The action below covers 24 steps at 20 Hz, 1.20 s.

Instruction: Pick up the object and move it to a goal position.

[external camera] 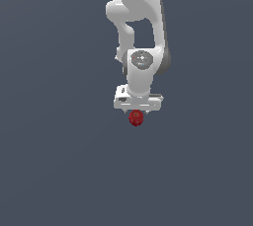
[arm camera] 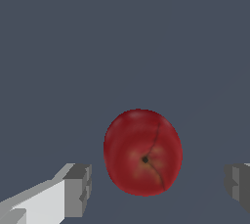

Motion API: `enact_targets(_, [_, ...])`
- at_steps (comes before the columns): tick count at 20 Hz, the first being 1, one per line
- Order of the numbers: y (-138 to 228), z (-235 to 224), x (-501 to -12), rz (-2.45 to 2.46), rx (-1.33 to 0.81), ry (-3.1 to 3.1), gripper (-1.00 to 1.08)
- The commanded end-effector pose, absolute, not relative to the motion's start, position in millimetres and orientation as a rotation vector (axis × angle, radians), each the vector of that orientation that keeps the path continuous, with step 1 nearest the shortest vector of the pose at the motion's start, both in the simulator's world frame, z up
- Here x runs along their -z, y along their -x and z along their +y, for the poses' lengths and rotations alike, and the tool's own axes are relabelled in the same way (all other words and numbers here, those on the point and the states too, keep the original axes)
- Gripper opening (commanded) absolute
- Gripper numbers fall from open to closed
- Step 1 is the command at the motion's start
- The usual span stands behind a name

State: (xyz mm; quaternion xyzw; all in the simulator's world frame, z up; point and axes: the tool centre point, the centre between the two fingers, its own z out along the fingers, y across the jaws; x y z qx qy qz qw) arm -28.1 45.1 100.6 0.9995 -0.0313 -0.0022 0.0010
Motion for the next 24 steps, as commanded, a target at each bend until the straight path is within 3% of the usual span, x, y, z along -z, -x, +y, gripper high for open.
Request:
enact_targets(1, [29.3,48.4,-97.0,-0.104,0.001,-3.139,1.0])
enact_targets(22, [29.9,49.2,-46.1,-0.105,0.0,-3.14,1.0])
enact_targets(23, [29.9,49.2,-46.1,-0.105,0.0,-3.14,-1.0])
enact_targets(24, [29.9,49.2,-46.1,-0.105,0.0,-3.14,-1.0])
